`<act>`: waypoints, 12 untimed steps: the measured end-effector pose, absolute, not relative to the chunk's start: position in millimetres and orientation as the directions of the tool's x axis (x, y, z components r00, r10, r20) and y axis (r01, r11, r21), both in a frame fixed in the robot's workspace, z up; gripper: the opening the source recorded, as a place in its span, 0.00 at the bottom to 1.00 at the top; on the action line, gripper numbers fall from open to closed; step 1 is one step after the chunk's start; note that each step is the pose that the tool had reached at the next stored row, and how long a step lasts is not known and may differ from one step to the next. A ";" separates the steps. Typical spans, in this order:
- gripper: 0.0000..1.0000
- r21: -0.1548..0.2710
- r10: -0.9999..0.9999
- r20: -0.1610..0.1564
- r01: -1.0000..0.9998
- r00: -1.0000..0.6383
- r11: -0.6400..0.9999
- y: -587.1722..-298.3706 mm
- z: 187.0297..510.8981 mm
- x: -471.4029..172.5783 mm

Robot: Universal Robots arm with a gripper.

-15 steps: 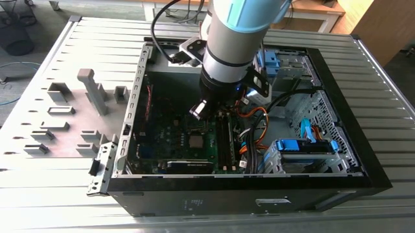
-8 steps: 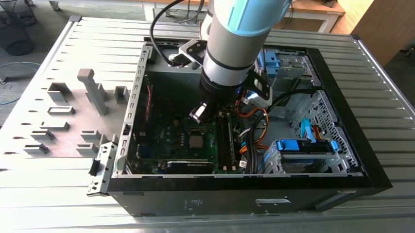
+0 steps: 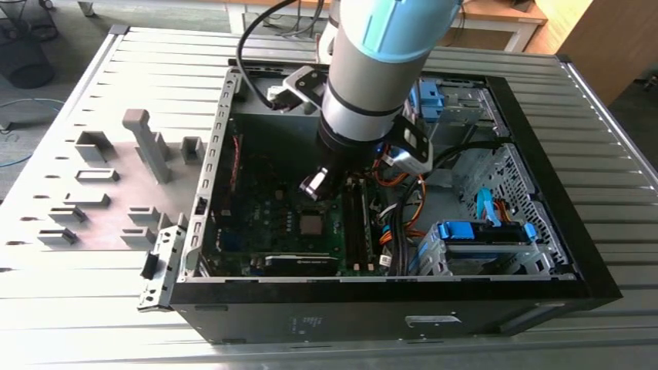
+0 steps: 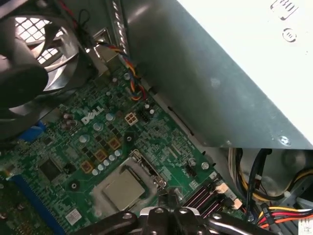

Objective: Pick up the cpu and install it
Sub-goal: 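Close the cpu cover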

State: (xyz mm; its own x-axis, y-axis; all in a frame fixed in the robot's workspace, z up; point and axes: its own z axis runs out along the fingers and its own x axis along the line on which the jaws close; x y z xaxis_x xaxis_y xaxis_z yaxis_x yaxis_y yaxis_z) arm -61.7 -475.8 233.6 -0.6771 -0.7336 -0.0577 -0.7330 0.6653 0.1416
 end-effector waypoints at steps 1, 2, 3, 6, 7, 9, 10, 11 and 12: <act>0.11 0.142 -0.735 -0.058 -0.734 -0.676 0.664 -476.5 233.6 -61.6; 0.11 0.142 -0.736 -0.058 -0.735 -0.675 0.663 -477.3 233.6 -61.6; 0.11 0.142 -0.737 -0.058 -0.736 -0.674 0.662 -477.9 233.6 -61.6; 0.11 0.142 -0.739 -0.058 -0.739 -0.671 0.659 -479.0 233.6 -61.3; 0.11 0.141 -0.740 -0.058 -0.739 -0.670 0.659 -479.0 233.5 -60.6; 0.11 0.141 -0.740 -0.057 -0.739 -0.670 0.658 -479.0 233.3 -58.5; 0.11 0.141 -0.740 -0.057 -0.739 -0.670 0.659 -479.1 233.2 -57.6; 0.11 0.141 -0.740 -0.057 -0.739 -0.670 0.659 -479.0 233.1 -56.9; 0.11 0.141 -0.740 -0.057 -0.739 -0.670 0.658 -478.9 233.0 -56.4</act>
